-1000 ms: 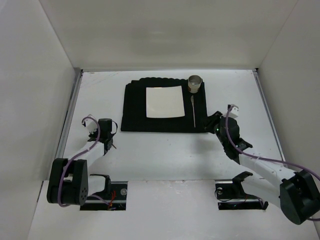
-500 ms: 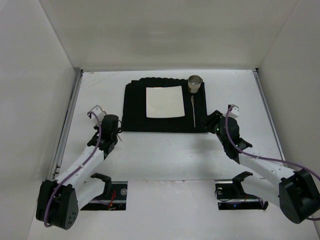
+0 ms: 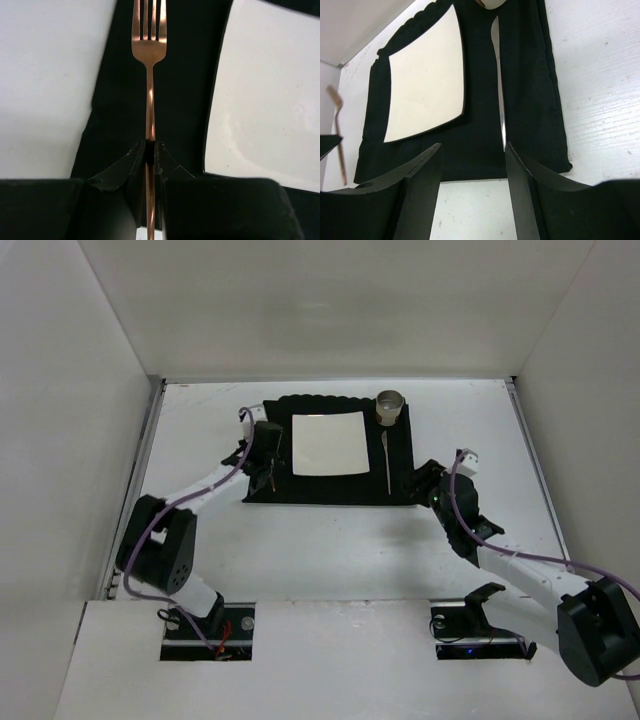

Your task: Set the dinner table for one person

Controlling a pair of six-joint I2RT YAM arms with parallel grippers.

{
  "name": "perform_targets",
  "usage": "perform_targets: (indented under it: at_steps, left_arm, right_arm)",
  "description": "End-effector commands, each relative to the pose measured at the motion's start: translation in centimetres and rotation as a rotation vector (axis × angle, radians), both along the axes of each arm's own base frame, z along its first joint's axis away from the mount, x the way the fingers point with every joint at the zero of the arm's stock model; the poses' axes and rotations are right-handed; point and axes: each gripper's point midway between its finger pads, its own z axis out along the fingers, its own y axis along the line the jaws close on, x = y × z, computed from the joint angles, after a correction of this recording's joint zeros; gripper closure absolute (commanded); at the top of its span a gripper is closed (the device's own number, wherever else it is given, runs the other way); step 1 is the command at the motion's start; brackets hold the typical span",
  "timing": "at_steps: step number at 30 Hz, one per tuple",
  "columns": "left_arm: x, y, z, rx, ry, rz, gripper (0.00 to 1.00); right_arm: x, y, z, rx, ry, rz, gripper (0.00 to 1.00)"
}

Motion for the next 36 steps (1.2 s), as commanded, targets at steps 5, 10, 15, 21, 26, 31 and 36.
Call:
perform_targets:
  at_steps: [5, 10, 15, 21, 26, 31, 36]
  left_arm:
    - [3.0, -3.5, -0.9, 0.124, 0.074, -0.219, 0.97]
    - [3.4, -3.2, -2.1, 0.189, 0.116, -0.245, 0.98]
    - [3.7, -2.0, -2.9, 0.217, 0.142, -0.223, 0.98]
    - [4.3, -1.3, -3.4, 0.230, 0.151, -0.205, 0.98]
    - [4.5, -0.8, -3.9, 0.243, 0.160, -0.194, 0.97]
    - [4.8, -0.6, -4.1, 0.246, 0.158, -0.189, 0.97]
    - [5.0, -0.3, -4.6, 0.245, 0.165, -0.181, 0.97]
  right_arm:
    - [0.6, -0.1, 2.6, 0.019, -0.088, -0.015, 0.41]
    - [0.7, 0.1, 2.4, 0.014, -0.078, -0.006, 0.41]
    - [0.8, 0.6, 2.0, 0.009, -0.065, 0.006, 0.41]
    - [0.6, 0.7, 1.9, 0.010, -0.067, 0.011, 0.41]
    - [0.8, 0.7, 1.5, 0.001, -0.057, 0.009, 0.41]
    - [0.8, 0.9, 1.5, -0.004, -0.058, 0.010, 0.41]
    - [0.8, 0.8, 1.7, -0.001, -0.065, 0.008, 0.41]
